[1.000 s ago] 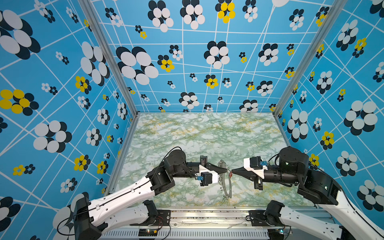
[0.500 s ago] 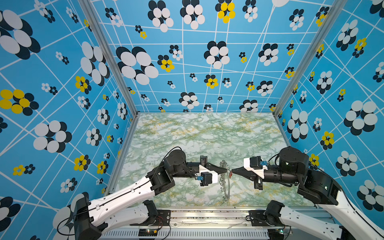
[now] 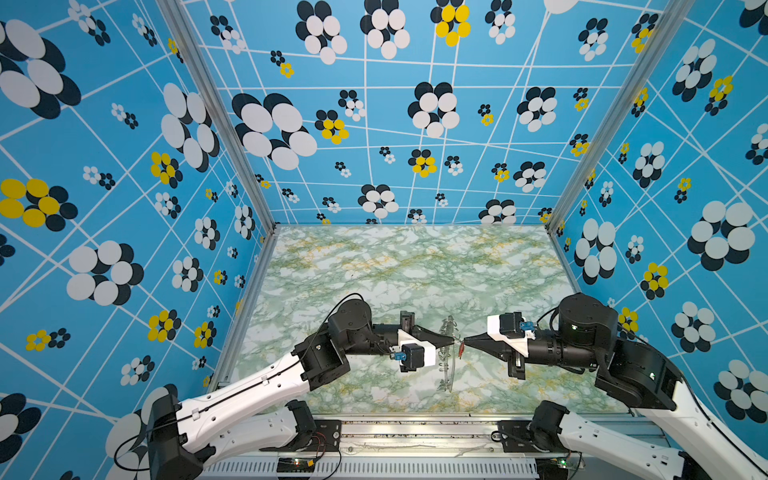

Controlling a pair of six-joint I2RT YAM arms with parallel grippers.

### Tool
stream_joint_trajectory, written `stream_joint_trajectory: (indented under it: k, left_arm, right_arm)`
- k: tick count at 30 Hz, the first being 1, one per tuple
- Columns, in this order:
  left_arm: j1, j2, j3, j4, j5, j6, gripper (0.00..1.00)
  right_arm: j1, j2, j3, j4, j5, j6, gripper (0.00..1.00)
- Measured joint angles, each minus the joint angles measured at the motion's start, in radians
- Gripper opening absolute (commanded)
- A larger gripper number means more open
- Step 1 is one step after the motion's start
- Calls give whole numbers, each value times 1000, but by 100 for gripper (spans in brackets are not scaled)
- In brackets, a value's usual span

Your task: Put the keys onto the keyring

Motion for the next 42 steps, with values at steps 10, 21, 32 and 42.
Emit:
stream_joint_trajectory:
  k: [10, 21, 32, 42]
  left_arm:
    - [-3, 13, 0, -11, 3, 1, 0]
    - [-3, -8, -8, 4, -55, 20, 0]
    - [-3, -13, -16, 16, -80, 23, 0]
    - [-3, -14, -21, 33, -91, 23, 0]
  right_arm:
    - [0, 5, 0, 24, 22, 3, 0]
    - [0, -39, 0, -15, 33, 5, 0]
    - [0, -39, -1, -21, 10, 3, 0]
    - [0, -35, -9, -20, -24, 3, 0]
